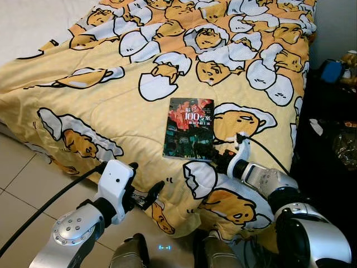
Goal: Clean up the room
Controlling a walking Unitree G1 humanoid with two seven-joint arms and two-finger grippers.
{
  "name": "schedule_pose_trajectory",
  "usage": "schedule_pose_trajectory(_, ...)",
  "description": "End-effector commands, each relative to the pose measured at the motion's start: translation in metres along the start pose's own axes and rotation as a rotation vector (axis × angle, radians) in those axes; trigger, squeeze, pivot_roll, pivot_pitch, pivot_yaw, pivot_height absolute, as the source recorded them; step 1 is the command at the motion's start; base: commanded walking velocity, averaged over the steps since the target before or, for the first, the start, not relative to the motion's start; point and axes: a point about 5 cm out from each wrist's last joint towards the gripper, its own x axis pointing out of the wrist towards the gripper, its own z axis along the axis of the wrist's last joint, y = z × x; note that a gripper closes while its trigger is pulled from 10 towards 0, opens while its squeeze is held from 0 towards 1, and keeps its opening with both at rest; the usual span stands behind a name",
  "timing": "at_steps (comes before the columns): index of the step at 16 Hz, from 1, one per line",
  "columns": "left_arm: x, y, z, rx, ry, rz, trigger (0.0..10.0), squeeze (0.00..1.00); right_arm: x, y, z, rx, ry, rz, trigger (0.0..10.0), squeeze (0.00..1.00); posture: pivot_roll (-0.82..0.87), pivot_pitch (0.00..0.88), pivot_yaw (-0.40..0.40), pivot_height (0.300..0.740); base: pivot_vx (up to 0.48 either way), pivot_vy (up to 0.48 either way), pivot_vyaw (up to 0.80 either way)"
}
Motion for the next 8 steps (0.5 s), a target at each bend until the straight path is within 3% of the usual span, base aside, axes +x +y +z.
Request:
schedule_pose_trajectory(1,0.0,-0.002,-0.006,-0.001,0.026,-0.004,10.0,0.0,-0.003,-0.015,-0.032,0.017,0.124,-0.096,10.0,0.0,-0.1,0.251,-0.051,0.74,0.0,0.0,0.0)
schedule_pose_trajectory(3,0.001,-0.002,-0.008,0.003,0.032,-0.002,10.0,0.0,0.0,-0.018,-0.046,-0.039,0.187,-0.15,10.0,0.0,-0.1,0.249,-0.051,0.74,0.0,0.0,0.0)
schedule_pose_trajectory(5,0.001,-0.001,-0.009,0.004,0.036,0.005,10.0,0.0,0.0,-0.022,-0.047,-0.056,0.158,-0.228,10.0,0.0,-0.1,0.244,-0.053,0.74,0.0,0.0,0.0)
schedule_pose_trajectory(8,0.0,0.0,-0.011,0.003,0.037,0.013,10.0,0.0,0.0,-0.022,-0.038,0.021,0.086,-0.24,10.0,0.0,-0.1,0.239,-0.06,0.74,0.0,0.0,0.0)
